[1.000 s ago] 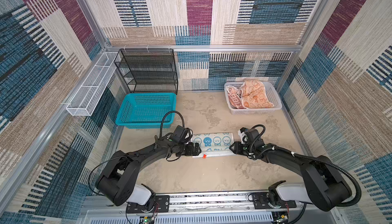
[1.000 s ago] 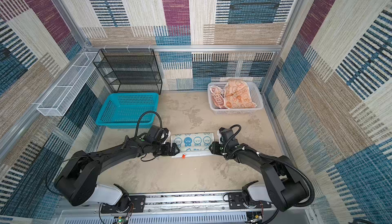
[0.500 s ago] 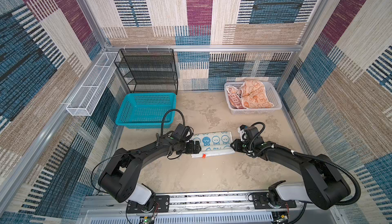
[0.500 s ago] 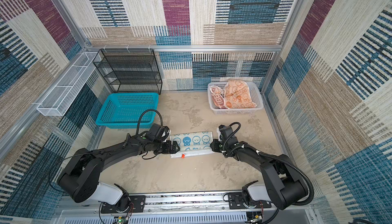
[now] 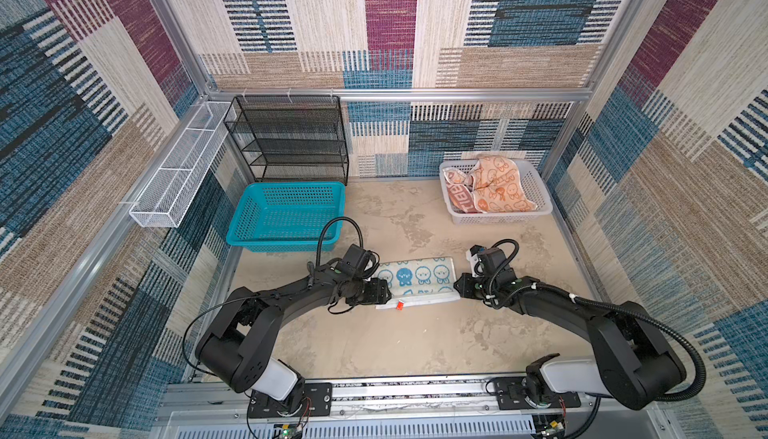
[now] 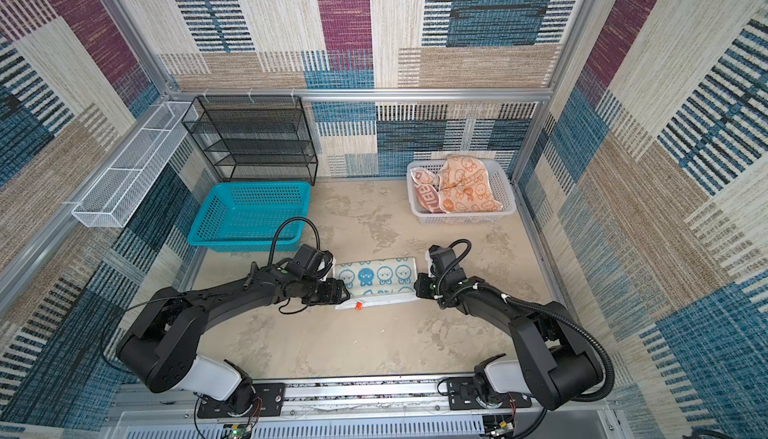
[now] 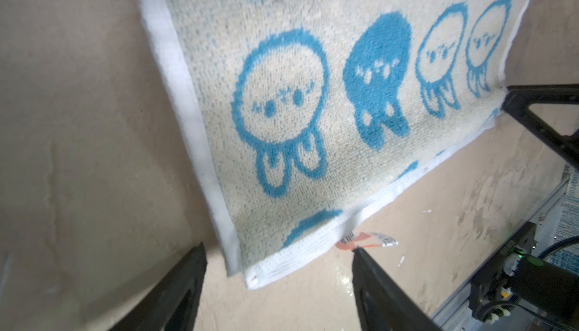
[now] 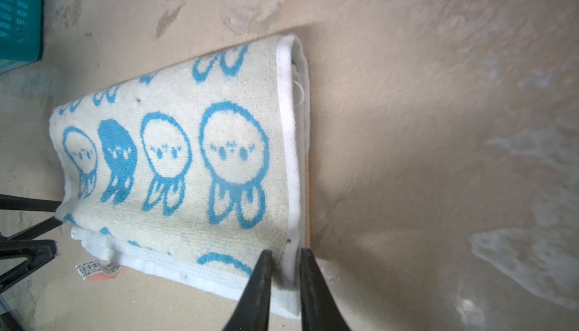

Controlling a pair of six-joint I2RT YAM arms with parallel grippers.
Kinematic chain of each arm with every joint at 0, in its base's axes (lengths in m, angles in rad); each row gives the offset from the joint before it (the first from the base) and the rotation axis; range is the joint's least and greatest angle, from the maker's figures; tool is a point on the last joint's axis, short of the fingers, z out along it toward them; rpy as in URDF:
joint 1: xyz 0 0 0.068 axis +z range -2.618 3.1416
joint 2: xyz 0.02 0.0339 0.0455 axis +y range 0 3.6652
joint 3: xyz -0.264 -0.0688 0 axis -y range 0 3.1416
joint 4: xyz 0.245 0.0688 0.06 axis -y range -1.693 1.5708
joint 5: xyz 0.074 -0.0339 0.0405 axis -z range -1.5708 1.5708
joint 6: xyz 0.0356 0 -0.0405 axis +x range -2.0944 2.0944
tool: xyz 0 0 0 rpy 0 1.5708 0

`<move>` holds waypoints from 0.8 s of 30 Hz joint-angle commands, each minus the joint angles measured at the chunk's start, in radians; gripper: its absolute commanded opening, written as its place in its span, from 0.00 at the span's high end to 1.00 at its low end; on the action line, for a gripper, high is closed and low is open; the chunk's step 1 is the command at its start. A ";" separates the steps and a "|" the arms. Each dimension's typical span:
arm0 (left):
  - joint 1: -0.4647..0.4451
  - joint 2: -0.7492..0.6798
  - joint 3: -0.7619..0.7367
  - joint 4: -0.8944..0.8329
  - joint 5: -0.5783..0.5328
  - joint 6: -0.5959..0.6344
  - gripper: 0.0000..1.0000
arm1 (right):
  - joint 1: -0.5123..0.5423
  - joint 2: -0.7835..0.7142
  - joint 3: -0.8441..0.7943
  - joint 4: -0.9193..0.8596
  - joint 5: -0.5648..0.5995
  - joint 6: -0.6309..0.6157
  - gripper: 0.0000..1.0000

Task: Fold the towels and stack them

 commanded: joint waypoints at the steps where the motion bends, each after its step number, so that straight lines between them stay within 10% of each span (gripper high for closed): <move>1: 0.001 0.005 -0.003 0.007 0.016 0.003 0.29 | 0.001 -0.002 0.003 0.020 -0.007 -0.001 0.83; 24: 0.001 0.011 0.044 -0.074 -0.091 0.046 0.65 | 0.001 -0.006 -0.011 0.044 -0.040 -0.003 0.96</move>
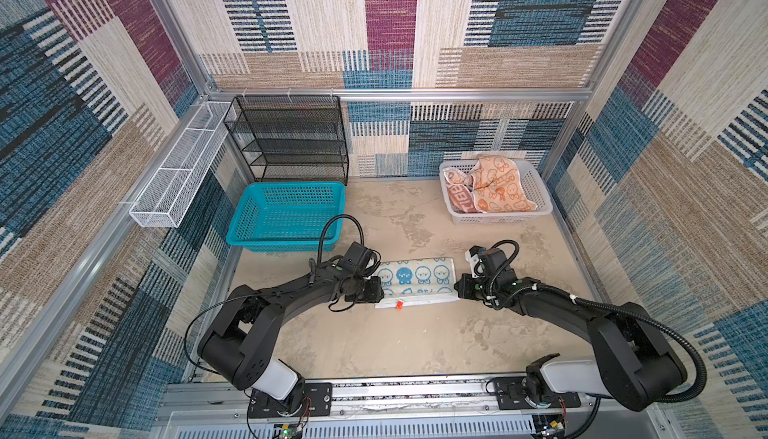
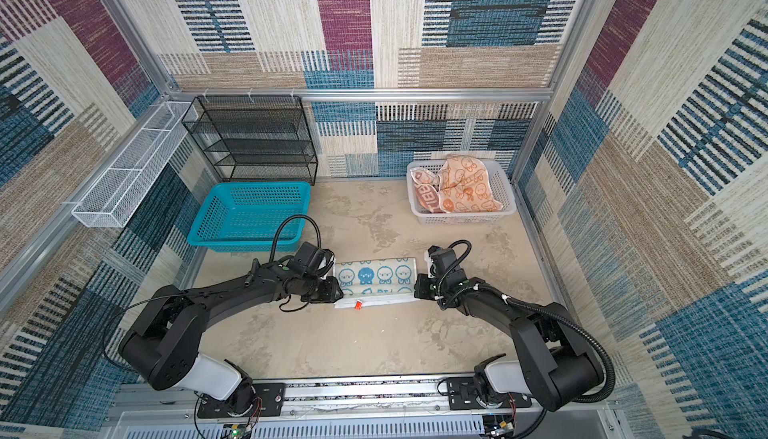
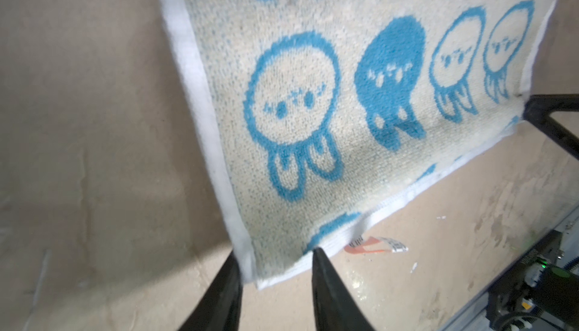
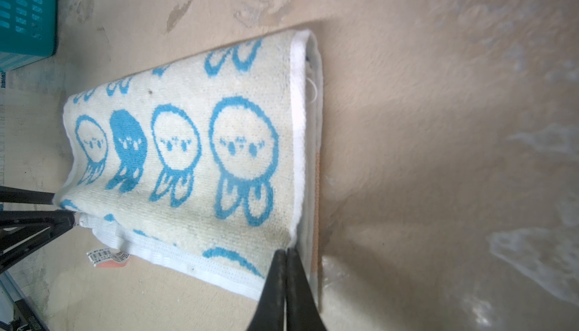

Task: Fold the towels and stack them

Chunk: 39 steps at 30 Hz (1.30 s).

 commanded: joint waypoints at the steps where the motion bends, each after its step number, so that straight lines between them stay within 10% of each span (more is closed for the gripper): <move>1: 0.001 0.000 0.005 -0.023 -0.030 0.022 0.67 | 0.001 0.001 -0.002 0.029 -0.008 -0.003 0.97; 16: 0.001 0.015 0.054 -0.038 -0.050 0.034 1.00 | 0.001 -0.004 0.011 0.022 -0.015 -0.011 1.00; 39: -0.052 -0.091 -0.043 -0.018 0.030 0.004 1.00 | 0.001 -0.112 -0.019 -0.033 -0.016 -0.016 1.00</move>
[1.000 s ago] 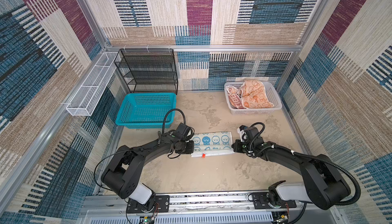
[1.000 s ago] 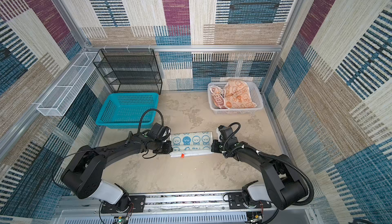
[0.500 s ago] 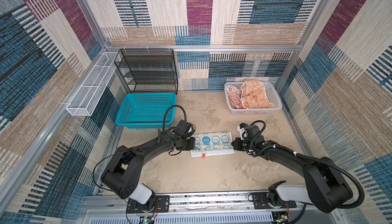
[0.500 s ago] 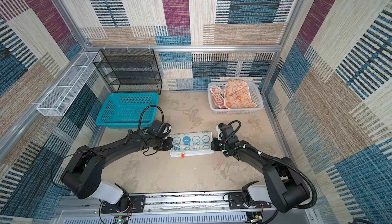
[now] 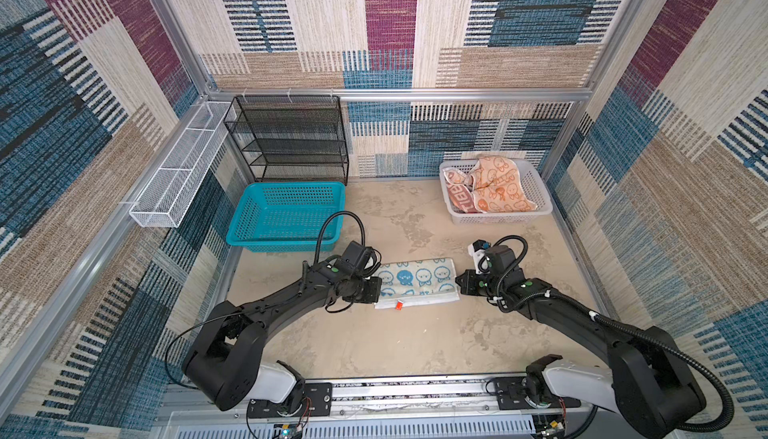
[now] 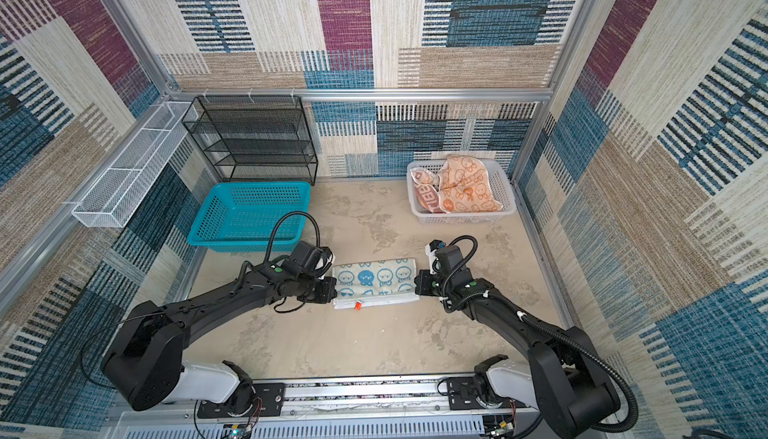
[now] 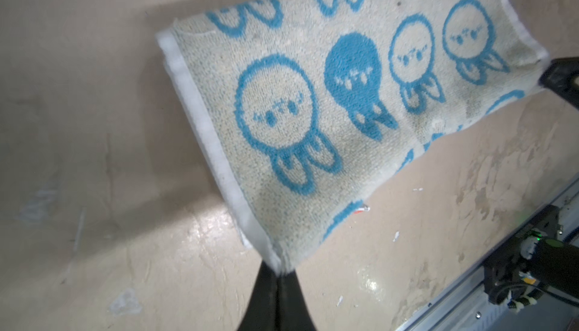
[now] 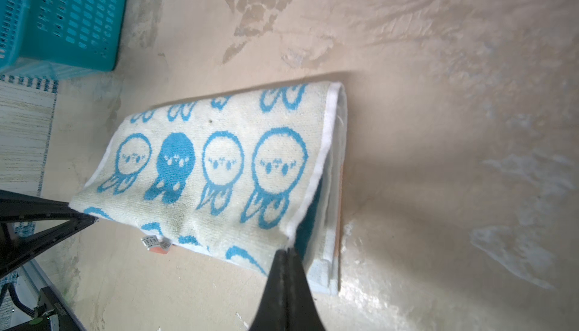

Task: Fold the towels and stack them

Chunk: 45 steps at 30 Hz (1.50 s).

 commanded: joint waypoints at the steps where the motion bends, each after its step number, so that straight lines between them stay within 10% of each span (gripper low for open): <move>1: -0.011 0.030 -0.038 0.069 0.032 -0.033 1.00 | 0.002 0.031 -0.029 0.046 -0.017 0.012 1.00; 23: 0.085 0.151 0.153 -0.024 -0.041 0.084 1.00 | -0.026 0.204 0.099 0.100 -0.031 0.013 1.00; 45: 0.084 0.135 0.035 0.043 0.025 0.041 1.00 | -0.025 0.211 0.015 0.153 -0.048 0.037 1.00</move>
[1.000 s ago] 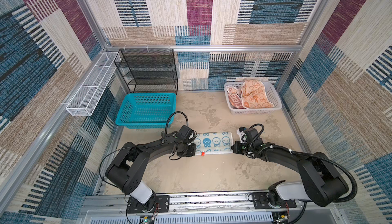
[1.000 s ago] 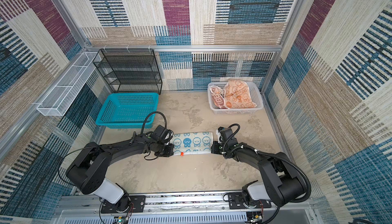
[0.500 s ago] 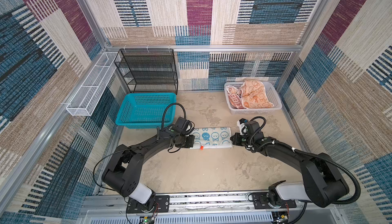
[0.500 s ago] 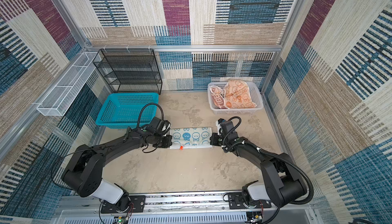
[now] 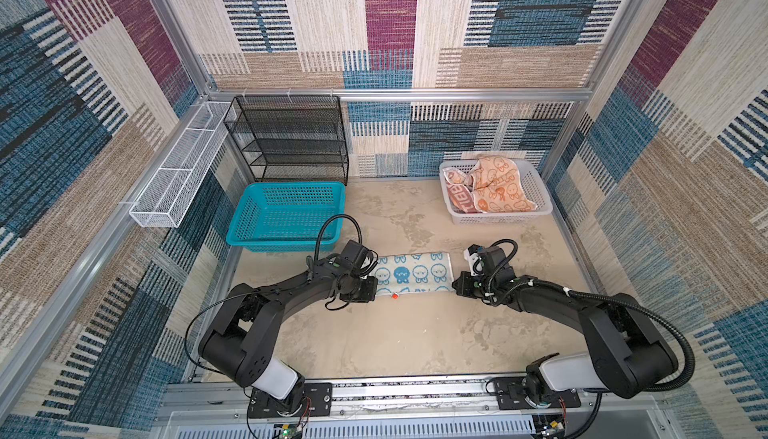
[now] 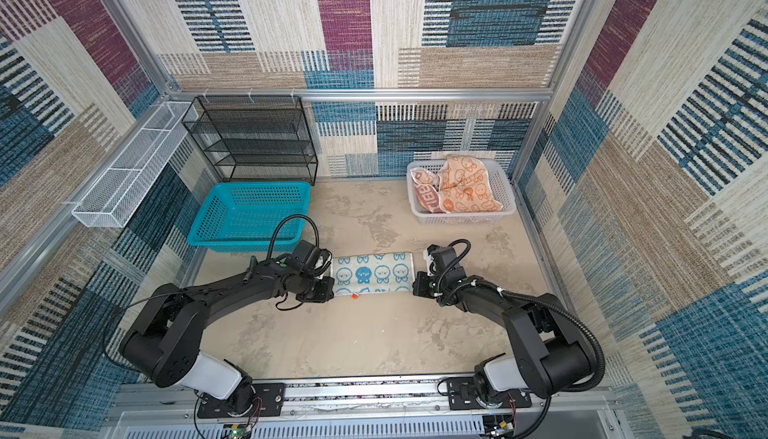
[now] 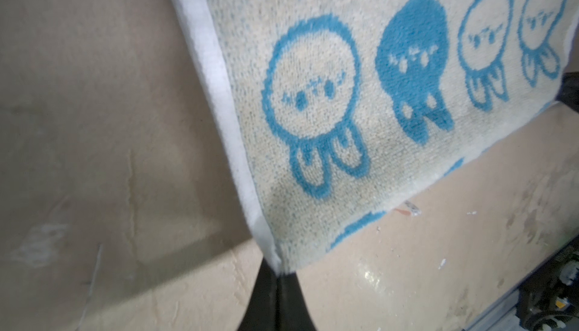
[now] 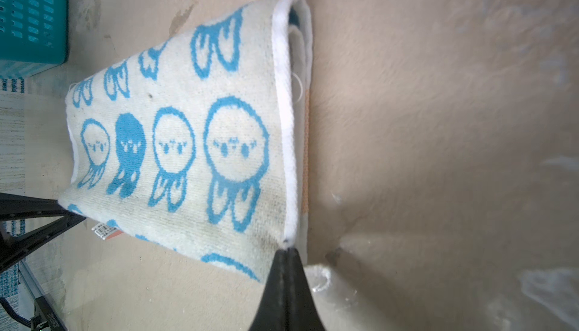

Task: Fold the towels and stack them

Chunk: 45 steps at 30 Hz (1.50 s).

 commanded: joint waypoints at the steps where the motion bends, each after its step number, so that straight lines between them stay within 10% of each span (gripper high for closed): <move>1: 0.001 0.017 0.010 0.017 0.023 -0.002 1.00 | 0.001 0.015 0.006 0.039 -0.003 0.006 1.00; 6: 0.001 0.022 0.010 0.023 0.037 -0.006 0.70 | 0.001 0.015 0.027 0.023 0.003 -0.002 0.91; 9: 0.001 -0.001 0.012 0.008 0.030 -0.004 0.30 | 0.001 -0.004 0.047 -0.009 0.013 -0.014 0.76; 10: 0.001 -0.017 0.012 0.000 0.027 -0.004 0.01 | 0.002 -0.018 0.055 -0.022 0.016 -0.018 0.72; 17: 0.001 -0.157 0.074 -0.091 -0.057 -0.006 0.00 | 0.001 -0.086 0.151 -0.091 0.013 -0.044 0.32; 24: 0.025 -0.098 0.129 0.179 0.078 -0.180 0.00 | 0.031 0.038 0.231 0.037 -0.120 0.013 0.00; 31: 0.015 0.078 0.054 0.375 0.234 -0.294 0.00 | 0.052 0.112 0.139 0.179 -0.186 0.073 0.01; 45: 0.009 0.020 -0.074 0.202 0.063 -0.131 0.00 | 0.049 0.038 -0.061 0.139 -0.083 0.051 0.01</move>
